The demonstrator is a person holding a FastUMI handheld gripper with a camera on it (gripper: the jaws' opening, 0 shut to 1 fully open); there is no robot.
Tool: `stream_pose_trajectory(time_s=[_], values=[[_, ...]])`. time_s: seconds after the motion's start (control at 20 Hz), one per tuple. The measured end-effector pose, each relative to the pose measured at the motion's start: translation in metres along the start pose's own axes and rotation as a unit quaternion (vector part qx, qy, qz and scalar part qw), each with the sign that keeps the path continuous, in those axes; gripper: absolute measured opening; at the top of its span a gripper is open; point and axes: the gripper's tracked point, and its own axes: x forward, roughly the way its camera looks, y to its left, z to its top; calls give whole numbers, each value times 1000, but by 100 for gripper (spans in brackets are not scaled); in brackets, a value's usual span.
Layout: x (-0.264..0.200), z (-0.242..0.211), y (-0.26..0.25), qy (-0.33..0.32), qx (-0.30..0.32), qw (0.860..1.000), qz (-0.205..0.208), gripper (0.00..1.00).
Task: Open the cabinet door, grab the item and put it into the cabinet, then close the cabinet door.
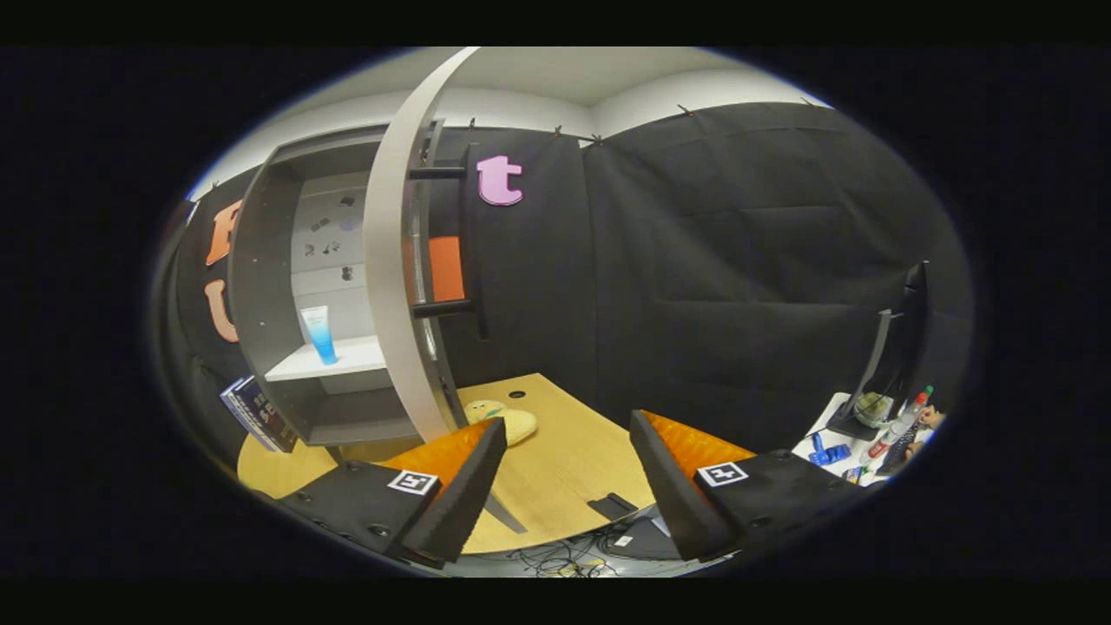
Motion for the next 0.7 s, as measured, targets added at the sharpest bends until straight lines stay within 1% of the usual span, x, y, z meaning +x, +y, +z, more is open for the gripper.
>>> stream_pose_trajectory(time_s=[0.2,0.35,0.7], values=[[-13,-7,34,1,2,1000,18,94],[-22,-13,69,1,-1,999,39,93],[-28,-28,171,9,-5,992,123,94]])
